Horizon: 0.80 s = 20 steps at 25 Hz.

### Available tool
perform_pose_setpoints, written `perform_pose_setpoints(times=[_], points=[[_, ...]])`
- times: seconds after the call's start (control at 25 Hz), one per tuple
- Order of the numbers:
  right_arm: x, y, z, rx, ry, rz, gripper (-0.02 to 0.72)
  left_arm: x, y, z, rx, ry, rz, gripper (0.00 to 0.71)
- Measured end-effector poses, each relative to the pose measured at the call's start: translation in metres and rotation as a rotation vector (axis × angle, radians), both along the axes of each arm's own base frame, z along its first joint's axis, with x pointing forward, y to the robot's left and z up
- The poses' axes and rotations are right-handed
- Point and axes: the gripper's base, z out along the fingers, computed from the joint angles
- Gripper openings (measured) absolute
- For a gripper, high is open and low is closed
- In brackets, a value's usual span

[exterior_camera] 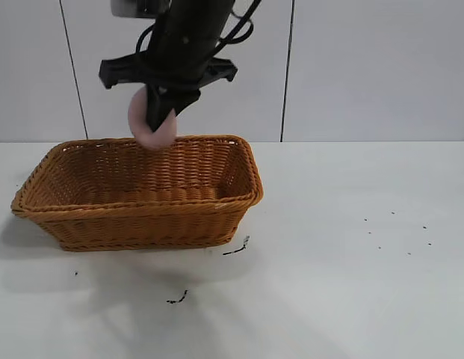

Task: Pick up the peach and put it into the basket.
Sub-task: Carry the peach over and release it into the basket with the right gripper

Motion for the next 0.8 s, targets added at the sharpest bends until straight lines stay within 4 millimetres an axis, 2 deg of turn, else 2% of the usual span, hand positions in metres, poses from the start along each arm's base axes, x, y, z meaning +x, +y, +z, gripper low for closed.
perform_pose_setpoints(times=[0.08,0.2,0.28,0.4,0.6,0.72,0.8], points=[[0.0,0.0,-0.004,-0.007,0.004,0.001,0.166,0.0,0.0,0.0,0.0,0.0,0.0,0.694],[0.0,0.0,-0.002,-0.006,0.001,0.001,0.495,0.0,0.0,0.0,0.0,0.0,0.0,0.694],[0.0,0.0,0.003,-0.002,-0.008,0.001,0.63,0.0,0.0,0.0,0.0,0.0,0.0,0.694],[-0.001,-0.001,0.02,0.009,-0.025,0.004,0.678,0.0,0.0,0.0,0.0,0.0,0.0,0.694],[0.001,-0.008,0.075,0.038,-0.065,-0.002,0.688,0.0,0.0,0.0,0.0,0.0,0.0,0.694],[0.012,-0.027,0.1,0.051,-0.082,-0.04,0.691,0.0,0.0,0.0,0.0,0.0,0.0,0.694],[0.024,-0.049,0.11,0.054,-0.09,-0.086,0.694,0.0,0.0,0.0,0.0,0.0,0.0,0.694]])
